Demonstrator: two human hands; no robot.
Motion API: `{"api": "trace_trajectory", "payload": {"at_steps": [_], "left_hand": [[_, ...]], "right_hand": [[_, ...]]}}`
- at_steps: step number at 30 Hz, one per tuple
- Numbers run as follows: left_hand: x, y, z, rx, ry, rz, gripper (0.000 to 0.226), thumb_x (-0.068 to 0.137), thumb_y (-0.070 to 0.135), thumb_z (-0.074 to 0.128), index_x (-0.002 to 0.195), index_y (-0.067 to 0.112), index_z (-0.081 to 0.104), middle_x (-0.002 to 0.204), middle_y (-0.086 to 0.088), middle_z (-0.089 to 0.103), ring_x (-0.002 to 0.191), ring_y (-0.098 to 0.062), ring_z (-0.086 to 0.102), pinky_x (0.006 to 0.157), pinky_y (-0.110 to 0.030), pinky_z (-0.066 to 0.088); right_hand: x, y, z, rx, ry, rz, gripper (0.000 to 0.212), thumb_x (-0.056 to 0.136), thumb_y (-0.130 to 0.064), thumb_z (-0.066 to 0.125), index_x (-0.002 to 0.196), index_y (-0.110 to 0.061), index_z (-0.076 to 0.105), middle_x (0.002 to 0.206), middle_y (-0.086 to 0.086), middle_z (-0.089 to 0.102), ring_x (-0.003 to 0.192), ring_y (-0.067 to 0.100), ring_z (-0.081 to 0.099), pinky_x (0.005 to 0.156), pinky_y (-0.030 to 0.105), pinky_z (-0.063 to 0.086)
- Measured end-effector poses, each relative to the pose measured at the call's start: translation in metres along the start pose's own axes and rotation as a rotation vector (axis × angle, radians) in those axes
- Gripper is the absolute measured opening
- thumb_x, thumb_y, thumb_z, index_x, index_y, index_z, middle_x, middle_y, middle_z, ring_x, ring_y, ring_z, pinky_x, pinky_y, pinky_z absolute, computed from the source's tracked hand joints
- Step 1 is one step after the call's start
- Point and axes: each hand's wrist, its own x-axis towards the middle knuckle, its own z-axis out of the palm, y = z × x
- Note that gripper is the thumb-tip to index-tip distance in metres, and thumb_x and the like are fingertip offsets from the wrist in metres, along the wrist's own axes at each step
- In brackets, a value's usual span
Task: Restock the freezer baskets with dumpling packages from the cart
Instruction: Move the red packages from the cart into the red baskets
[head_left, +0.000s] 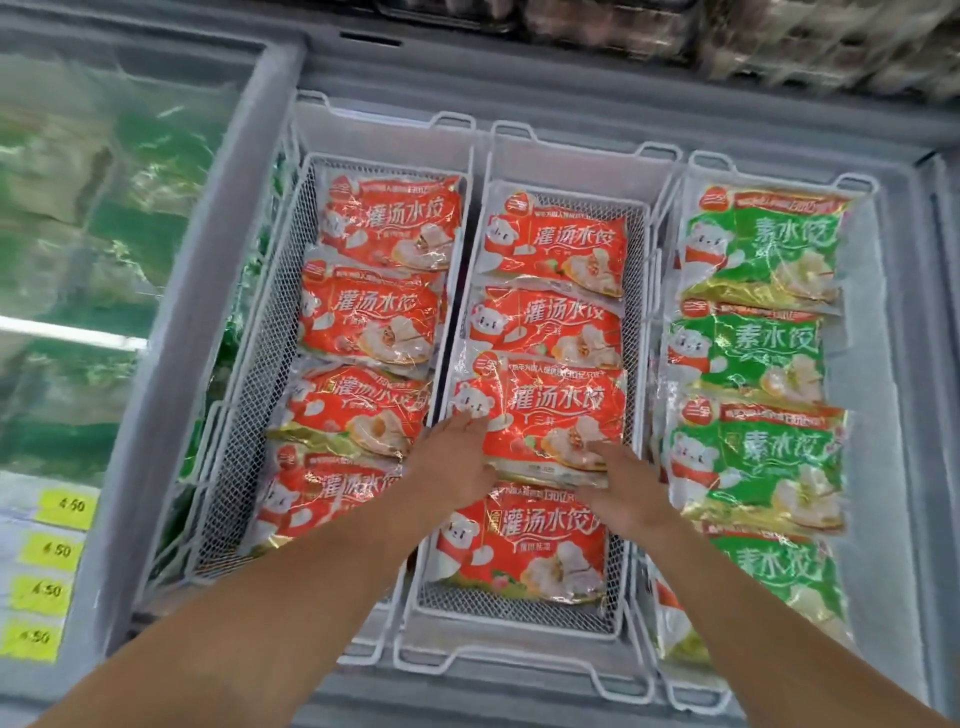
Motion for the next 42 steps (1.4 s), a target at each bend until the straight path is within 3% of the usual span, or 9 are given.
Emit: {"api": "trace_trajectory", "payload": {"at_steps": [4,10,15,21,25,31,35,39,42], "left_hand": [[-0.039,0.008,0.0,-0.131,0.158,-0.001,0.069,0.093,0.041,0.056,0.153,0.016,0.032,0.155,-0.008,0.04,0.138,-0.027,0.043,0.11,-0.041,0.041],[-0.128,0.023,0.017,-0.437,0.376,-0.104,0.059,0.096,0.036,0.058,0.148,0.014,0.042,0.149,-0.009,0.048,0.133,-0.027,0.049,0.108,-0.035,0.04],[-0.222,0.034,0.05,-0.596,0.66,-0.191,0.048,0.092,0.028,0.065,0.138,0.015,0.057,0.134,-0.006,0.063,0.12,-0.026,0.06,0.097,-0.029,0.045],[-0.315,0.021,0.091,-0.68,0.783,-0.381,0.041,0.093,0.03,0.064,0.132,0.019,0.062,0.128,-0.005,0.066,0.121,-0.024,0.059,0.098,-0.031,0.043],[-0.378,-0.007,0.129,-0.735,0.798,-0.527,0.042,0.092,0.029,0.063,0.132,0.018,0.061,0.128,-0.002,0.066,0.118,-0.021,0.06,0.098,-0.028,0.041],[-0.474,-0.067,0.206,-0.916,0.872,-0.742,0.038,0.091,0.029,0.064,0.128,0.019,0.064,0.123,0.0,0.069,0.104,-0.017,0.064,0.093,-0.028,0.049],[-0.539,-0.107,0.269,-1.026,0.894,-0.856,0.039,0.095,0.028,0.061,0.132,0.016,0.06,0.131,0.0,0.063,0.1,-0.013,0.065,0.085,-0.019,0.048],[-0.595,-0.155,0.335,-1.153,0.9,-0.965,0.041,0.094,0.034,0.064,0.13,0.015,0.061,0.13,-0.002,0.065,0.114,-0.019,0.061,0.099,-0.032,0.048],[-0.619,-0.181,0.364,-1.221,0.871,-0.987,0.044,0.094,0.032,0.063,0.134,0.015,0.058,0.132,-0.002,0.063,0.106,-0.017,0.06,0.086,-0.022,0.041]], "right_hand": [[-0.04,0.0,0.003,-0.048,0.014,-0.103,0.062,0.093,-0.031,0.061,0.149,-0.017,0.038,0.154,0.007,0.036,0.134,0.024,0.044,0.103,0.026,0.036],[-0.1,0.011,0.013,-0.114,-0.003,-0.255,0.059,0.095,-0.033,0.057,0.149,-0.015,0.039,0.155,0.011,0.033,0.139,0.027,0.039,0.111,0.032,0.034],[-0.157,0.02,0.016,-0.222,0.05,-0.395,0.054,0.094,-0.031,0.058,0.143,-0.014,0.047,0.145,0.011,0.047,0.13,0.027,0.048,0.104,0.031,0.041],[-0.214,-0.007,0.046,-0.294,0.081,-0.574,0.049,0.092,-0.03,0.058,0.138,-0.012,0.054,0.142,0.008,0.054,0.129,0.027,0.051,0.102,0.031,0.041],[-0.244,-0.041,0.095,-0.298,0.066,-0.722,0.04,0.089,-0.023,0.06,0.127,-0.013,0.061,0.13,0.008,0.063,0.117,0.027,0.058,0.095,0.031,0.045],[-0.292,-0.1,0.193,-0.429,-0.056,-0.871,0.041,0.089,-0.024,0.059,0.129,-0.012,0.059,0.13,0.011,0.059,0.115,0.028,0.057,0.094,0.032,0.045],[-0.33,-0.133,0.272,-0.535,-0.135,-0.94,0.039,0.089,-0.023,0.057,0.127,-0.015,0.061,0.127,0.007,0.059,0.115,0.024,0.057,0.095,0.031,0.044],[-0.366,-0.161,0.356,-0.599,-0.213,-0.953,0.039,0.089,-0.026,0.058,0.127,-0.017,0.061,0.128,0.004,0.059,0.112,0.022,0.06,0.098,0.031,0.046],[-0.382,-0.176,0.401,-0.611,-0.22,-0.93,0.036,0.091,-0.026,0.061,0.126,-0.017,0.061,0.13,0.005,0.059,0.114,0.022,0.059,0.101,0.034,0.046]]}}
